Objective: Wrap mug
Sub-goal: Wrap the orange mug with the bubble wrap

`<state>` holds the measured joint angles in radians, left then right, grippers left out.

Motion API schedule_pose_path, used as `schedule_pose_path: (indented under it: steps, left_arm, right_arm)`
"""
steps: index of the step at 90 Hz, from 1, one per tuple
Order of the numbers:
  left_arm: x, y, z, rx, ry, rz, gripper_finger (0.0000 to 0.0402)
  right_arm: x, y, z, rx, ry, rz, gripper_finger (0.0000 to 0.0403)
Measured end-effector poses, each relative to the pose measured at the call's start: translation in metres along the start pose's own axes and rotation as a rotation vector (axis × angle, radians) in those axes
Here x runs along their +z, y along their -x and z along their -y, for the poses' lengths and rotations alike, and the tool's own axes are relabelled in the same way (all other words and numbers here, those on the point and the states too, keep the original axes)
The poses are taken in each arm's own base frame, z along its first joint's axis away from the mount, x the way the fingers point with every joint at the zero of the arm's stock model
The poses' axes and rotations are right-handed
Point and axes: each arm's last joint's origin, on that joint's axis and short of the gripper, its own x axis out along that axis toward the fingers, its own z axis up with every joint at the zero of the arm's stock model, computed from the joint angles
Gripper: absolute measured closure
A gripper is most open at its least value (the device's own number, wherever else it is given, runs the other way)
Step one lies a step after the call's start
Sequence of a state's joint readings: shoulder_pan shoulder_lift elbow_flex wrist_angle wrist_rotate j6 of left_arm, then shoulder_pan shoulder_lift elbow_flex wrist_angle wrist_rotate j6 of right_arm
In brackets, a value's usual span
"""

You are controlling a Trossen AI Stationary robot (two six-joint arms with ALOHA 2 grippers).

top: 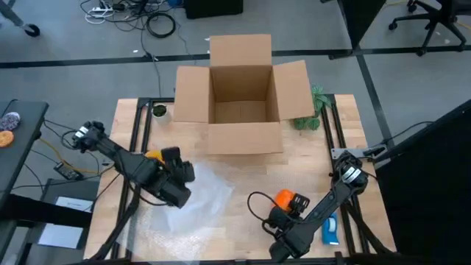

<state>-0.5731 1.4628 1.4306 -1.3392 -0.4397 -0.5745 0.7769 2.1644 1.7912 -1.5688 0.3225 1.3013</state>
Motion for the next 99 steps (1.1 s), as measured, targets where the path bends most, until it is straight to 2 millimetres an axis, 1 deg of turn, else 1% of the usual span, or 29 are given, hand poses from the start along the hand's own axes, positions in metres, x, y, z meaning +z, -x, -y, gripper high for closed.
schedule_pose_path:
  steps: [9, 17, 29, 50, 65, 71, 76, 81, 93, 95, 99]
  left_arm:
    - [0.0, -0.009, 0.014, -0.05, -0.042, 0.068, 0.0203]
    - [-0.001, -0.02, 0.027, -0.09, -0.074, 0.13, 0.0203]
    - [-0.006, -0.041, 0.038, -0.121, -0.077, 0.183, 0.0203]
    - [-0.019, -0.076, 0.05, -0.171, -0.084, 0.243, 0.0203]
    - [-0.033, -0.096, 0.053, -0.204, -0.102, 0.221, 0.0204]
    - [-0.04, -0.103, 0.052, -0.197, -0.109, 0.197, 0.021]
    - [-0.043, -0.105, 0.052, -0.2, -0.107, 0.173, 0.0227]
    - [-0.045, -0.106, 0.051, -0.2, -0.095, 0.146, 0.0258]
    - [-0.048, -0.101, 0.047, -0.198, -0.089, 0.055, 0.0372]
    - [-0.048, -0.099, 0.047, -0.199, -0.089, 0.036, 0.0383]
    - [-0.049, -0.095, 0.045, -0.201, -0.093, -0.011, 0.0389]
  right_arm:
    - [0.0, 0.0, 0.0, 0.002, -0.001, 0.001, 0.0206]
    - [0.0, 0.0, 0.0, 0.004, -0.001, 0.003, 0.0206]
    - [0.0, 0.0, 0.0, 0.004, 0.003, 0.003, 0.0205]
    - [0.0, 0.0, 0.0, 0.004, 0.01, 0.003, 0.0208]
    - [0.0, 0.0, 0.0, 0.004, 0.01, 0.003, 0.0209]
    - [0.0, 0.0, -0.001, 0.006, 0.01, 0.003, 0.0209]
    - [0.0, 0.0, -0.001, 0.006, 0.01, 0.003, 0.0209]
    - [0.0, 0.0, -0.001, 0.006, 0.01, 0.003, 0.021]
    - [0.0, 0.0, -0.001, 0.006, 0.01, 0.003, 0.0211]
    - [0.0, 0.0, -0.001, 0.007, 0.01, 0.003, 0.0211]
    - [0.0, 0.0, -0.001, 0.007, 0.014, 0.003, 0.021]
